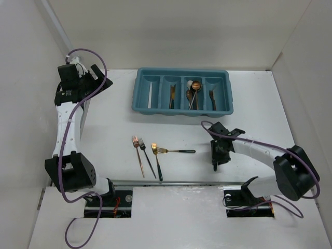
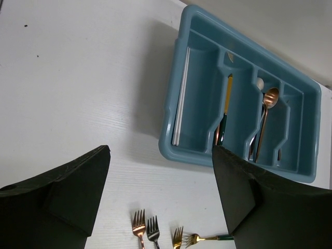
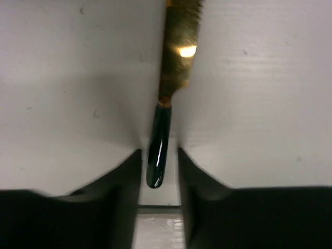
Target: Sort the eating utensils into containers
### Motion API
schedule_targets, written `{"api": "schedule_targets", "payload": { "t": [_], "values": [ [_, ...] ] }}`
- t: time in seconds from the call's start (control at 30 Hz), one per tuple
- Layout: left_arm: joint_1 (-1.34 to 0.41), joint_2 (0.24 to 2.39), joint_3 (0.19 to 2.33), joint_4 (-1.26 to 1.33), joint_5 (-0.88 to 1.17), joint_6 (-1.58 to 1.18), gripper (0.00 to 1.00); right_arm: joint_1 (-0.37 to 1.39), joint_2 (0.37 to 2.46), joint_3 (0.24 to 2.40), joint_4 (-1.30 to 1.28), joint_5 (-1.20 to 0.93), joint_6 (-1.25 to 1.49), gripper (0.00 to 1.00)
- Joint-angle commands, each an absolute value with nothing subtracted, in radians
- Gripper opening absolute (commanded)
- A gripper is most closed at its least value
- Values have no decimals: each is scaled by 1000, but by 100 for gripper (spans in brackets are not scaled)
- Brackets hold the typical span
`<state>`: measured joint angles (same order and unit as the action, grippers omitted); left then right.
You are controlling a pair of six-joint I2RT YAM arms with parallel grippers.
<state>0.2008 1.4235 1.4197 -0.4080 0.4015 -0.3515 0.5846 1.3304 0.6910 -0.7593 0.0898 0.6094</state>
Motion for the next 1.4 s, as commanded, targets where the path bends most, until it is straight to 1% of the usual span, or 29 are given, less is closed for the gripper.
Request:
{"api": "schedule_targets", "payload": {
  "t": [0.0,0.03,0.07,0.1,0.2,0.33,0.5,0.57,0.63,0.77,0.8,0.83,0.87,0.93,0.97,1.07,1.1,1.13,1.2,1.23,1.3,1.33,1.37],
  "values": [
    [206,1376,1413,-383,420,-360,77,546,1414,676,-631,-49,552,31],
    [206,1376,1413,-383,420,-360,77,546,1448,666,-608,-61,540,23],
    [206,1376,1413,-383,420,-360,77,546,1506,666,-598,-72,529,3],
    [206,1367,1413,-383,420,-360,77,546,1523,666,-589,-81,529,0],
    [206,1367,1413,-383,411,-351,77,546,1510,675,-589,-66,529,0],
    [206,1367,1413,-383,411,-351,77,555,1405,727,-682,17,564,0],
    [206,1367,1413,-383,411,-351,77,676,1244,909,-869,237,613,0],
    [206,1376,1413,-383,411,-351,77,705,1184,954,-899,277,632,0],
    [206,1376,1413,-383,411,-351,77,739,1157,1009,-931,325,632,0],
    [206,1385,1413,-383,411,-351,77,749,1138,1112,-965,394,612,0],
    [206,1385,1413,-383,411,-351,77,749,1147,1177,-965,444,573,0],
    [206,1385,1413,-383,411,-351,77,749,1147,1178,-965,471,572,0],
    [206,1394,1413,-383,411,-351,77,749,1164,1265,-965,497,548,0],
    [206,1394,1413,-383,411,-351,77,749,1225,1363,-924,541,459,0],
    [206,1394,1413,-383,411,-351,77,749,1256,1462,-860,555,424,0],
    [206,1404,1413,-383,411,-351,77,739,1425,1593,-728,504,278,0],
    [206,1404,1413,-383,411,-351,77,730,1475,1679,-651,473,250,0],
    [206,1404,1413,-383,402,-351,77,720,1582,1724,-617,439,204,0],
    [206,1391,1413,-383,393,-351,77,687,1694,1849,-536,376,166,0],
    [206,1382,1401,-383,393,-351,77,677,1809,1892,-519,362,157,0],
    [206,1373,1376,-383,384,-351,77,644,1926,1984,-509,316,144,0],
    [206,1373,1367,-383,383,-351,77,644,1984,2082,-509,302,131,0],
    [206,1364,1349,-374,383,-351,77,632,2090,2130,-509,292,118,0]
  ]
}}
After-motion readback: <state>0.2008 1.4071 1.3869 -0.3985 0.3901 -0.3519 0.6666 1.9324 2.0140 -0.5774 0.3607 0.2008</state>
